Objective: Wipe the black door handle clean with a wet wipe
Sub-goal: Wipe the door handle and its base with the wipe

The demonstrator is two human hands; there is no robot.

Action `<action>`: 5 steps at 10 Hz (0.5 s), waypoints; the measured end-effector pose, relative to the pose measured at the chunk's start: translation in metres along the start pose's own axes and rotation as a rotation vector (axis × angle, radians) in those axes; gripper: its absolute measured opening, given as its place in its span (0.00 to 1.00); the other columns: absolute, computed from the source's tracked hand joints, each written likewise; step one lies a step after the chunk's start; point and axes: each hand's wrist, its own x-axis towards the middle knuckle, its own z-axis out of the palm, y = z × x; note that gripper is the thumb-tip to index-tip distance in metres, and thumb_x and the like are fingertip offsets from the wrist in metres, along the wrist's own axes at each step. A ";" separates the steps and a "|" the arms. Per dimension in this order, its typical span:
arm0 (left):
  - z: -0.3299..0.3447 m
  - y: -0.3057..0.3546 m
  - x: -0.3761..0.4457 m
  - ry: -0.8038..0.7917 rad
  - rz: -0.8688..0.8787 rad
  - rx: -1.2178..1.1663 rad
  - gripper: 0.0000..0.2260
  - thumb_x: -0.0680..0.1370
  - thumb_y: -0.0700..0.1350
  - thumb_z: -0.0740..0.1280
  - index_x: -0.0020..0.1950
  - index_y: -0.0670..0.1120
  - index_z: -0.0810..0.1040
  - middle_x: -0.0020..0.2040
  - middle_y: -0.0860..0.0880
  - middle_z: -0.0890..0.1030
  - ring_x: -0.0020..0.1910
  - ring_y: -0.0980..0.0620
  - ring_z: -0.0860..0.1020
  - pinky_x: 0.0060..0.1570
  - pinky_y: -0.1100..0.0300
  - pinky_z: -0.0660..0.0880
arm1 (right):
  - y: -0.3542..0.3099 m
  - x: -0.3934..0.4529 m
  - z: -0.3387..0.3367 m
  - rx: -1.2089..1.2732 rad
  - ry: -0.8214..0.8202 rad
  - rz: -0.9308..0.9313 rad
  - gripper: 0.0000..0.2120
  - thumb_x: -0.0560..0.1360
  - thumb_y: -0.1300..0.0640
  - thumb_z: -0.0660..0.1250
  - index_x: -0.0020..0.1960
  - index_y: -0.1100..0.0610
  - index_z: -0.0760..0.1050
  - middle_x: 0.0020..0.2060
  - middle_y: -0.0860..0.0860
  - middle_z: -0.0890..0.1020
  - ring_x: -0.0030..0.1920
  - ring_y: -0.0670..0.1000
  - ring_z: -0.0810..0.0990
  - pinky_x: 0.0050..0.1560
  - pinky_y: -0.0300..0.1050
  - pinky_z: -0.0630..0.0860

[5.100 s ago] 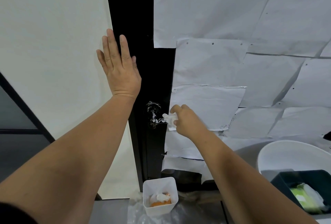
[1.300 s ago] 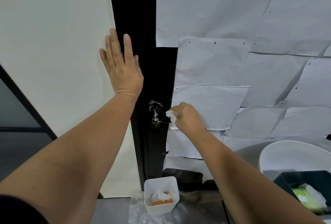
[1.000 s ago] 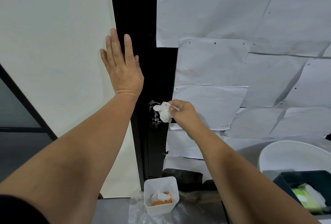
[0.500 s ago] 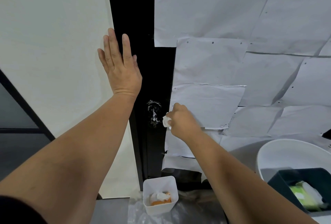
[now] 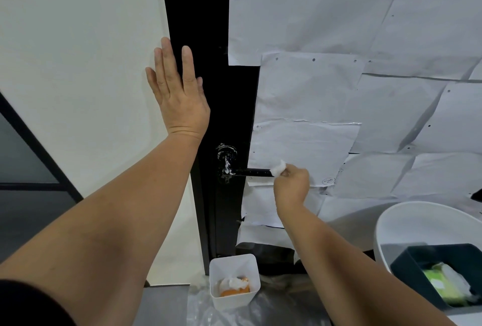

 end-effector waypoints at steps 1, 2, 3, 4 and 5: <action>0.000 0.001 0.000 0.004 -0.002 0.001 0.21 0.83 0.42 0.59 0.73 0.43 0.57 0.72 0.33 0.66 0.73 0.37 0.62 0.73 0.42 0.54 | -0.014 -0.014 -0.003 0.403 -0.091 0.443 0.07 0.75 0.67 0.56 0.45 0.58 0.71 0.31 0.50 0.68 0.31 0.51 0.66 0.35 0.45 0.68; -0.001 0.001 0.000 0.009 0.001 0.010 0.20 0.83 0.41 0.59 0.73 0.43 0.57 0.71 0.33 0.66 0.72 0.36 0.63 0.73 0.42 0.55 | -0.033 -0.024 0.002 0.794 -0.077 0.772 0.11 0.77 0.67 0.56 0.54 0.55 0.72 0.36 0.49 0.71 0.34 0.48 0.71 0.52 0.44 0.75; -0.001 0.001 0.000 0.012 0.003 0.011 0.20 0.82 0.41 0.59 0.73 0.43 0.57 0.71 0.33 0.66 0.72 0.36 0.63 0.72 0.41 0.56 | -0.043 -0.028 0.012 1.044 0.015 0.912 0.18 0.75 0.70 0.56 0.60 0.57 0.74 0.45 0.51 0.75 0.36 0.49 0.72 0.51 0.39 0.76; 0.000 0.001 0.000 0.010 0.002 0.014 0.20 0.82 0.41 0.59 0.73 0.43 0.57 0.71 0.33 0.66 0.72 0.36 0.63 0.72 0.41 0.56 | -0.048 -0.033 0.017 1.084 -0.072 0.931 0.12 0.75 0.71 0.57 0.53 0.61 0.74 0.44 0.54 0.74 0.36 0.50 0.72 0.45 0.38 0.76; -0.001 0.001 0.000 0.013 0.003 0.015 0.21 0.82 0.41 0.59 0.73 0.43 0.57 0.71 0.33 0.66 0.72 0.36 0.63 0.73 0.41 0.56 | -0.051 -0.037 0.021 1.056 -0.198 0.933 0.10 0.75 0.72 0.56 0.45 0.61 0.73 0.41 0.54 0.74 0.34 0.49 0.72 0.29 0.36 0.73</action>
